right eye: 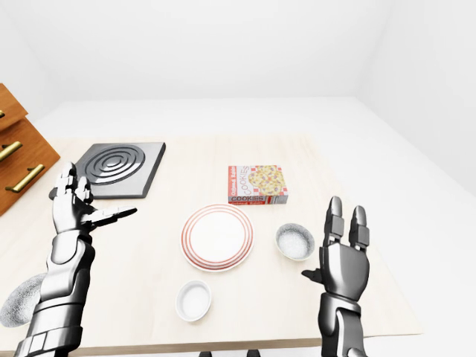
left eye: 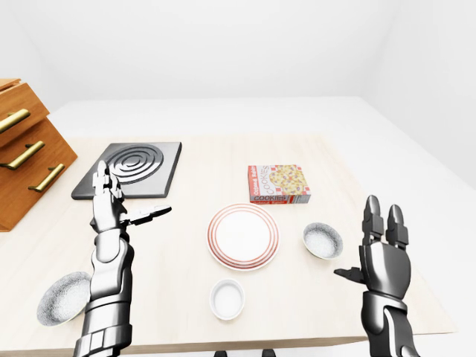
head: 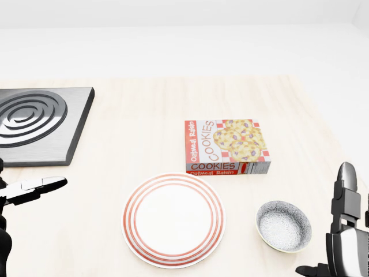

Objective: Pick the akita bowl next to the plate and place it on the plate.

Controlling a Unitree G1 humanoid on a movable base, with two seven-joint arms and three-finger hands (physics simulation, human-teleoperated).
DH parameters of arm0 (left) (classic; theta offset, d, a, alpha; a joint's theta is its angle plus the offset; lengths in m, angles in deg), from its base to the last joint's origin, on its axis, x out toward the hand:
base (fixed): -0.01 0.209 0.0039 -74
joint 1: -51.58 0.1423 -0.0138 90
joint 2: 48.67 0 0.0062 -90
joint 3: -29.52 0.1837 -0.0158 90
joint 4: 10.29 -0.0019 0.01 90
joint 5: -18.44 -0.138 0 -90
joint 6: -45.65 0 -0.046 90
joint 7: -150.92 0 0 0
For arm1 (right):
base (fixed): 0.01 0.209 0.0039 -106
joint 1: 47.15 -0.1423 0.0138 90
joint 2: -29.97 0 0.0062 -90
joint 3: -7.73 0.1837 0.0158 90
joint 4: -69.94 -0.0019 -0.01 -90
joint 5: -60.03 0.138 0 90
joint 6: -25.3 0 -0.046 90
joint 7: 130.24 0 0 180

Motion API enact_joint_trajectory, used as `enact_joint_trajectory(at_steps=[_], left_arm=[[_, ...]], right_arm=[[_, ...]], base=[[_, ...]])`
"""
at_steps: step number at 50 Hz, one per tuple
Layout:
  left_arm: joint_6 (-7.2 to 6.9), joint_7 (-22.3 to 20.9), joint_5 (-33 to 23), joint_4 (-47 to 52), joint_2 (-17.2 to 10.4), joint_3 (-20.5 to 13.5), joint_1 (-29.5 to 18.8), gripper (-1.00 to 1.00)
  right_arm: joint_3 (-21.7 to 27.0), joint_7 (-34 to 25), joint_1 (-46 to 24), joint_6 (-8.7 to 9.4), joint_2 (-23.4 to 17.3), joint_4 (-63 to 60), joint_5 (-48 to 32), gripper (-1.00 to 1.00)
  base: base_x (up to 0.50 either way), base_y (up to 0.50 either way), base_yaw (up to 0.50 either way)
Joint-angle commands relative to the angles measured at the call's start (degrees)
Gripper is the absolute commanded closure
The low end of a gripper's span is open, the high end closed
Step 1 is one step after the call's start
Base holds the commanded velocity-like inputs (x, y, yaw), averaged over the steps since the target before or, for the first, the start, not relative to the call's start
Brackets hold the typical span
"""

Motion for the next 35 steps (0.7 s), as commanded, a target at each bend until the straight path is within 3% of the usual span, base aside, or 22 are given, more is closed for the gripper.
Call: enact_joint_trajectory(at_steps=[1,18,35], left_arm=[[0.00,0.1,0.0,0.0,0.1,0.0,0.0,-1.00],[0.00,-0.2,-0.1,-0.9,0.1,0.1,-0.1,-1.00],[0.00,-0.2,0.5,-0.3,0.1,0.1,-0.1,-1.00]], right_arm=[[-2.0,1.8,0.7,0.00,-0.7,2.3,-1.9,-1.00],[-3.4,5.9,-1.2,0.00,-2.3,6.3,-4.4,-1.00],[-7.6,5.9,-7.3,0.00,-5.6,15.2,-13.2,-1.00]], base=[[0.00,0.00,0.00],[0.00,0.00,0.00],[0.00,0.00,0.00]])
